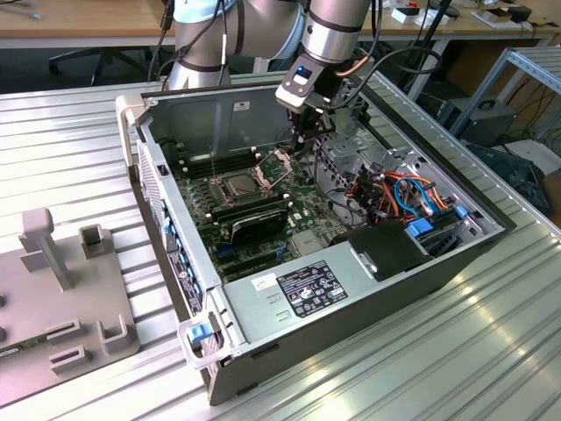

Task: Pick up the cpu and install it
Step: 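Close the cpu cover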

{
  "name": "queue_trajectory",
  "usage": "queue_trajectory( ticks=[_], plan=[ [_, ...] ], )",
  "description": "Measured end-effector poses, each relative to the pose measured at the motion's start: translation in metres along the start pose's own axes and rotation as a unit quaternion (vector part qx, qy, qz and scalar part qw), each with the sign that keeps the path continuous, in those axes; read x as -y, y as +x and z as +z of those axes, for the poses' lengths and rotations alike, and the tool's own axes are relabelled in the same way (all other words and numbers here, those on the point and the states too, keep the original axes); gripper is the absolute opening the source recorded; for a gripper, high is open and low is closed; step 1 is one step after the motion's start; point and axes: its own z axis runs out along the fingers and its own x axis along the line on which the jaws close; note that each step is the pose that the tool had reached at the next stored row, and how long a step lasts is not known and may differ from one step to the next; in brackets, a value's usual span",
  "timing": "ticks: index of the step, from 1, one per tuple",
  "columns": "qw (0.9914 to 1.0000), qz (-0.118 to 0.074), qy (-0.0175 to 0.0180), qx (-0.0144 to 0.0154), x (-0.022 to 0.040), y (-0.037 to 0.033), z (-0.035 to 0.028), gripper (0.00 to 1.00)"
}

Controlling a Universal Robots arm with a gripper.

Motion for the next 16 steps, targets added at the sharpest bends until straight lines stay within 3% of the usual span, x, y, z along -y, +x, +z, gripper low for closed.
queue_trajectory(
  ticks=[11, 16],
  plan=[
    [1.0, 0.0, 0.0, -0.0001, 0.0, 0.0, 0.0004, 0.11],
    [1.0, 0.0, 0.0, -0.0001, 0.0, 0.0001, 0.0061, 0.11]
  ],
)
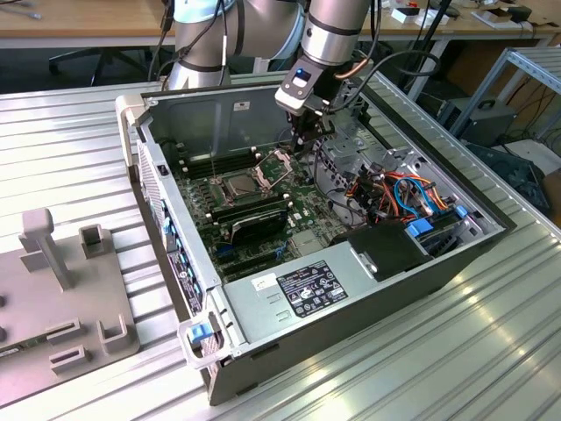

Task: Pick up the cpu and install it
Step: 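Close the cpu cover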

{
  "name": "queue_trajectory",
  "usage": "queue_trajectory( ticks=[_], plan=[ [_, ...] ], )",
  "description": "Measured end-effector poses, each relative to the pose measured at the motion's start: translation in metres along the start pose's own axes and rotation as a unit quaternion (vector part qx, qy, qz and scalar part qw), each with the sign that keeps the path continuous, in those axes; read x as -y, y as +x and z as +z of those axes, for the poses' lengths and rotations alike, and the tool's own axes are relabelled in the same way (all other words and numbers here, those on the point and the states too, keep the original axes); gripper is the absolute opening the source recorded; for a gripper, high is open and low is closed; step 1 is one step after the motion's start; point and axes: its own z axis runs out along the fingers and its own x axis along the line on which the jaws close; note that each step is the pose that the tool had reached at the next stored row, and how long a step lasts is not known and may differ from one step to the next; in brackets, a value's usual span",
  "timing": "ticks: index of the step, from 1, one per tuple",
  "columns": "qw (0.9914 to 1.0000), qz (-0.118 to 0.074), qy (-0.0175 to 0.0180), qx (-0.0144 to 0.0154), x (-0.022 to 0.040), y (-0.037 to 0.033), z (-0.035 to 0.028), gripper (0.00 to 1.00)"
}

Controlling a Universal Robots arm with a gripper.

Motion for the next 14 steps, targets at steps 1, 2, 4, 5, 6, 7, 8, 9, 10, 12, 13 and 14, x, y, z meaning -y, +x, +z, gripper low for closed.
queue_trajectory(
  ticks=[1, 2, 4, 5, 6, 7, 8, 9, 10, 12, 13, 14],
  plan=[
    [1.0, 0.0, 0.0, 0.0, 0.0, 0.0001, 0.0034, 0.11],
    [1.0, 0.0, 0.0, 0.0001, -0.0001, 0.0001, 0.0053, 0.11],
    [1.0, 0.0, 0.0, 0.0, -0.0016, 0.0001, 0.0084, 0.11],
    [1.0, 0.0, 0.0001, 0.0, -0.0025, 0.0002, 0.0095, 0.11],
    [1.0, 0.0, 0.0001, 0.0001, -0.0032, 0.0002, 0.0103, 0.11],
    [1.0, 0.0, 0.0001, 0.0, -0.0038, 0.0002, 0.0122, 0.11],
    [1.0, 0.0, 0.0001, 0.0, -0.0043, 0.0003, 0.015, 0.11],
    [1.0, 0.0, 0.0001, 0.0, -0.0045, 0.0003, 0.0168, 0.11],
    [1.0, 0.0, 0.0001, 0.0, -0.0047, 0.0003, 0.0185, 0.11],
    [1.0, 0.0, 0.0002, 0.0001, -0.0048, 0.0003, 0.0192, 0.11],
    [1.0, 0.0, 0.0002, 0.0001, -0.0048, 0.0003, 0.0193, 0.11],
    [1.0, 0.0, 0.0001, 0.0, -0.0048, 0.0003, 0.0194, 0.11]
  ],
)
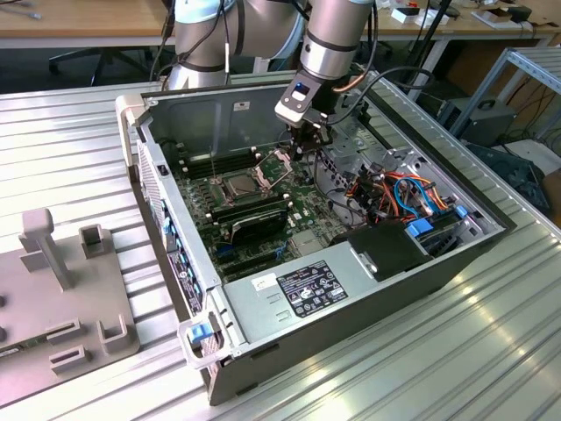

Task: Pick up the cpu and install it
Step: 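Close the cpu cover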

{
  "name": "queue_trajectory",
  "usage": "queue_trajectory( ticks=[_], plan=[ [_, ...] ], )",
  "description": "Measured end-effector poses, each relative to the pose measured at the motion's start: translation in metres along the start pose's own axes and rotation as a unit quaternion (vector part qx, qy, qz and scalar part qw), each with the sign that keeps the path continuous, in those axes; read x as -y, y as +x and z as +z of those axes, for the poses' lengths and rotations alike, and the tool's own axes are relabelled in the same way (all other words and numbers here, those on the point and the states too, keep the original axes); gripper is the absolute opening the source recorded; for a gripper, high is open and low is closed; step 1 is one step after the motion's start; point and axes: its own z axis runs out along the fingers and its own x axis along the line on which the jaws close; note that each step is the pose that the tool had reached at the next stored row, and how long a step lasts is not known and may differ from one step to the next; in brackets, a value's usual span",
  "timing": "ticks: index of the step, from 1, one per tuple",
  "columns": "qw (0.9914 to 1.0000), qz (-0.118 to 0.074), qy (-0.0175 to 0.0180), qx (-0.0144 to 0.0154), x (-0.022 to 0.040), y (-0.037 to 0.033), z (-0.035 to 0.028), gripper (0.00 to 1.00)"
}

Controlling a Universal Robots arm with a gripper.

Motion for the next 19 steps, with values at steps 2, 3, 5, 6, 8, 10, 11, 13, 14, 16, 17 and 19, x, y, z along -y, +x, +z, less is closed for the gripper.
queue_trajectory(
  ticks=[2, 3, 5, 6, 8, 10, 11, 13, 14, 16, 17, 19],
  plan=[
    [1.0, 0.0, 0.0, 0.0, 0.0, 0.0, 0.0, 0.11],
    [1.0, 0.0, 0.0, 0.0, 0.0, 0.0, 0.0, 0.11],
    [1.0, 0.0, 0.0, 0.0001, 0.0, 0.0, 0.0, 0.11],
    [1.0, 0.0, 0.0, 0.0, 0.0, 0.0, 0.0001, 0.11],
    [1.0, 0.0, -0.0005, 0.0, 0.0011, 0.0, 0.0001, 0.11],
    [1.0, 0.0, -0.0006, 0.0, 0.0018, 0.0, 0.0001, 0.11],
    [1.0, 0.0, -0.0006, 0.0, 0.0023, 0.0, 0.0001, 0.11],
    [1.0, 0.0, -0.0009, 0.0, 0.0045, 0.0001, 0.0001, 0.11],
    [1.0, 0.0, -0.0011, 0.0001, 0.0057, 0.0001, 0.0001, 0.11],
    [1.0, 0.0, -0.0016, 0.0, 0.0094, 0.0001, 0.0001, 0.11],
    [1.0, 0.0, -0.0018, 0.0, 0.0109, 0.0001, 0.0001, 0.11],
    [1.0, 0.0, -0.0023, 0.0, 0.014, 0.0001, 0.0002, 0.11]
  ],
)
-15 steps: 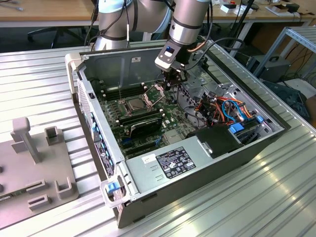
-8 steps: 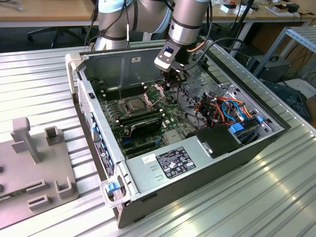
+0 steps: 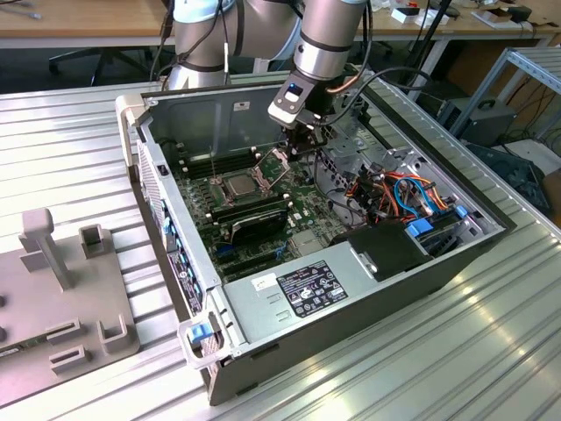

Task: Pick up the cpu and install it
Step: 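Close the cpu cover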

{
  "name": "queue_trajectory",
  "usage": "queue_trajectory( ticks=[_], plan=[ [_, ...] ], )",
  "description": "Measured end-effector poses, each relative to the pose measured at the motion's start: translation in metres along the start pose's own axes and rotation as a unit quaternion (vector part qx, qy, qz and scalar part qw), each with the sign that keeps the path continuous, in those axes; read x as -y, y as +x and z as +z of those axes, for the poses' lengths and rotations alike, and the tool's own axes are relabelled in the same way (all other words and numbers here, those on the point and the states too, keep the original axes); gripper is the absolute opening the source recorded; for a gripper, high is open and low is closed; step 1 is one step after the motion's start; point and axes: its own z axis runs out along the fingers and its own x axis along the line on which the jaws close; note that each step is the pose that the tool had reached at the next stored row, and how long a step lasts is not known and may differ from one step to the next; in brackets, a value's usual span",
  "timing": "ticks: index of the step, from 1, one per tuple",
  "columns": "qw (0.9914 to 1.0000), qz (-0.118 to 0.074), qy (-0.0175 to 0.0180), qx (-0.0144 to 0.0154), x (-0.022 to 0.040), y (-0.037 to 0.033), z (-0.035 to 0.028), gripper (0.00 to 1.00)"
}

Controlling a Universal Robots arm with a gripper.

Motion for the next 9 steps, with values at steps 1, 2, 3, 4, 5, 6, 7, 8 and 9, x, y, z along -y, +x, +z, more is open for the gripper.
queue_trajectory(
  ticks=[1, 2, 3, 4, 5, 6, 7, 8, 9],
  plan=[
    [1.0, 0.0, -0.0002, 0.0, 0.0015, 0.0, 0.0, 0.11],
    [1.0, 0.0, -0.0003, 0.0001, 0.0023, 0.0, 0.0, 0.11],
    [1.0, 0.0, -0.0003, 0.0, 0.0027, 0.0, 0.0, 0.11],
    [1.0, 0.0, -0.0004, 0.0, 0.0027, 0.0, 0.0, 0.11],
    [1.0, 0.0, -0.0004, 0.0, 0.0027, 0.0, 0.0, 0.11],
    [1.0, 0.0, -0.0004, 0.0, 0.0027, 0.0, 0.0, 0.11],
    [1.0, 0.0, -0.0004, 0.0, 0.0028, 0.0, 0.0, 0.11],
    [1.0, 0.0, -0.0004, 0.0, 0.003, 0.0, 0.0, 0.11],
    [1.0, 0.0, -0.0004, 0.0, 0.0037, 0.0001, 0.0, 0.11]
  ],
)
